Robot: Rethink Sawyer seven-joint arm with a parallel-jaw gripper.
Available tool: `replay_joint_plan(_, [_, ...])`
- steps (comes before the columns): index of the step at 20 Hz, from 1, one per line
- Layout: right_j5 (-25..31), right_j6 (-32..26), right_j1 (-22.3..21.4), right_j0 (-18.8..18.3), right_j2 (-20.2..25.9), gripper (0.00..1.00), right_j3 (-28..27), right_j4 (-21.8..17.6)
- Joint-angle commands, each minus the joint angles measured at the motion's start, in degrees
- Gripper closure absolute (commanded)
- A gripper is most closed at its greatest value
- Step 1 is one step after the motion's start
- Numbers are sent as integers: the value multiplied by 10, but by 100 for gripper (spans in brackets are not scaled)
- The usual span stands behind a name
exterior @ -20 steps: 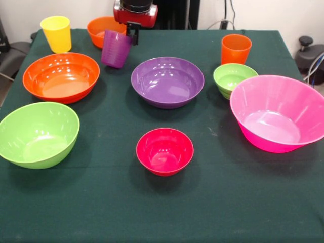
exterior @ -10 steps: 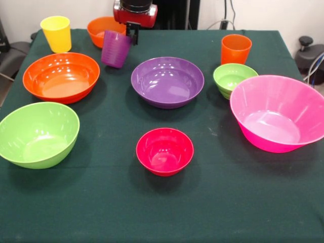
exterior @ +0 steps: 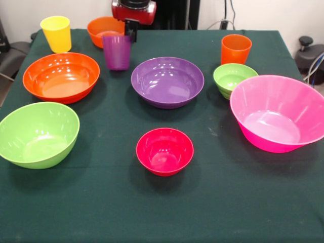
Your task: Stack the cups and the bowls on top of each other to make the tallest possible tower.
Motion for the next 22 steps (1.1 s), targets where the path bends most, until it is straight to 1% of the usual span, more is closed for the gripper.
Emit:
replay_joint_plan(1, [79,-11,-70,-1,74,100,35,30])
replay_joint_plan(4, [114,-21,-96,-9,88,100,40,45])
replay_joint_plan(7, [131,-26,-123,-17,102,100,55,58])
replay_joint_plan(9, [145,-29,-156,-17,106,100,76,69])
replay_joint_plan(11, [158,-29,-171,-20,113,100,83,80])
replay_joint_plan(13, [157,-26,-169,-21,115,100,84,80])
replay_joint_plan(16, [143,-23,-157,-23,113,100,82,70])
replay_joint_plan(20, [142,-21,-151,-24,114,100,75,65])
replay_joint_plan(22, [130,-16,-141,-25,113,100,75,60])
